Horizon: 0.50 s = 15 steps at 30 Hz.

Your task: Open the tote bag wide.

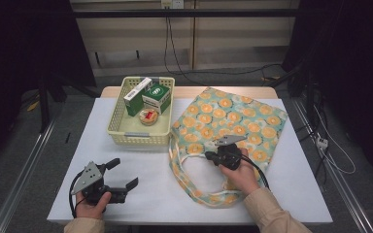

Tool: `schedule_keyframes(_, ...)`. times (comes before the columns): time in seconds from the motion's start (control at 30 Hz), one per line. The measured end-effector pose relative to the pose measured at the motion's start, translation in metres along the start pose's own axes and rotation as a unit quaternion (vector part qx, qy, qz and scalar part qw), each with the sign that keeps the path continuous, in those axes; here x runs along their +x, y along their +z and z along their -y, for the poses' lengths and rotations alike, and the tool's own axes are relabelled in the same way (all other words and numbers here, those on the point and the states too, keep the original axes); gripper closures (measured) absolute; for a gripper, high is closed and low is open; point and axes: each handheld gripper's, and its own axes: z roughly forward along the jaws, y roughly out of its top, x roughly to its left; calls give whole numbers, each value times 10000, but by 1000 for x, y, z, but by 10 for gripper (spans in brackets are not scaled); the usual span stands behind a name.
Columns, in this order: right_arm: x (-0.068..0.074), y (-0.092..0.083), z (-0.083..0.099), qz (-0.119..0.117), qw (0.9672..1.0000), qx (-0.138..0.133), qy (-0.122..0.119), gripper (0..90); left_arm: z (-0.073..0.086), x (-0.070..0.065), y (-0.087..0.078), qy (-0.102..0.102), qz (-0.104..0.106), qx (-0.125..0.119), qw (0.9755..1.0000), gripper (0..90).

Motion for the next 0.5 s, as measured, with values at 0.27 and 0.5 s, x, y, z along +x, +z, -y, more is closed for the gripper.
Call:
schedule_keyframes(0.27, 16, -14, 1, -84, 9999, -93, -3, 467, 0, 2, -2, -30, -17, -24, 10000, 38)
schedule_keyframes(0.5, 36, -36, 4, -402, 9992, 3, -75, 319, 0, 1, -1, -35, -18, -30, 10000, 38)
